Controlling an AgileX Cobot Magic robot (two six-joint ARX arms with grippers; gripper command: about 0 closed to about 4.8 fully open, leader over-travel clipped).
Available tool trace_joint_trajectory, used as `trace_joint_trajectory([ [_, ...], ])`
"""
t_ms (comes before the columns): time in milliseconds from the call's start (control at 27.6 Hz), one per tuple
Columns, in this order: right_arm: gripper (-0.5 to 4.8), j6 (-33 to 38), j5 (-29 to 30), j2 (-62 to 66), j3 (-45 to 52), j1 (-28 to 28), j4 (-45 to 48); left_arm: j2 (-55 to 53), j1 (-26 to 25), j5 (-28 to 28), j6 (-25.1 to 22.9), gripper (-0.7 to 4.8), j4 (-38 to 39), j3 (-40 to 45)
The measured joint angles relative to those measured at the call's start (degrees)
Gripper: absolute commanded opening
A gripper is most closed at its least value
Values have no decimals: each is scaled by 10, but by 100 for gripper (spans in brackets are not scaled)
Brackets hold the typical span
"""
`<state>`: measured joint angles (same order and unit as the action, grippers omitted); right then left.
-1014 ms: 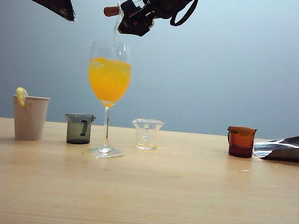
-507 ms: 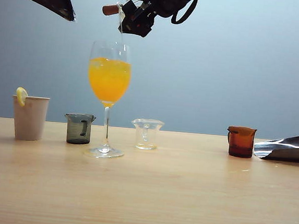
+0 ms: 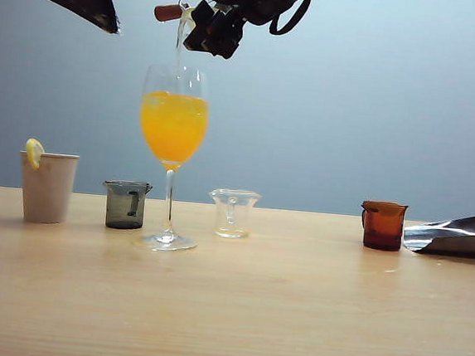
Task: Pick up the third measuring cup from the left, pour the pineapple juice inside into the goblet, and finally put the measuring cup back in its original place.
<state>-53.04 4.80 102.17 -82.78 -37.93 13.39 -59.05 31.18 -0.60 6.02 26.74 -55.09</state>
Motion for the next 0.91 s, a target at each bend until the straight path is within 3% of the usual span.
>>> trace_joint_trajectory([
  [905, 198, -62, 0, 0, -1, -4, 1, 0, 0, 0, 0, -5, 0, 0],
])
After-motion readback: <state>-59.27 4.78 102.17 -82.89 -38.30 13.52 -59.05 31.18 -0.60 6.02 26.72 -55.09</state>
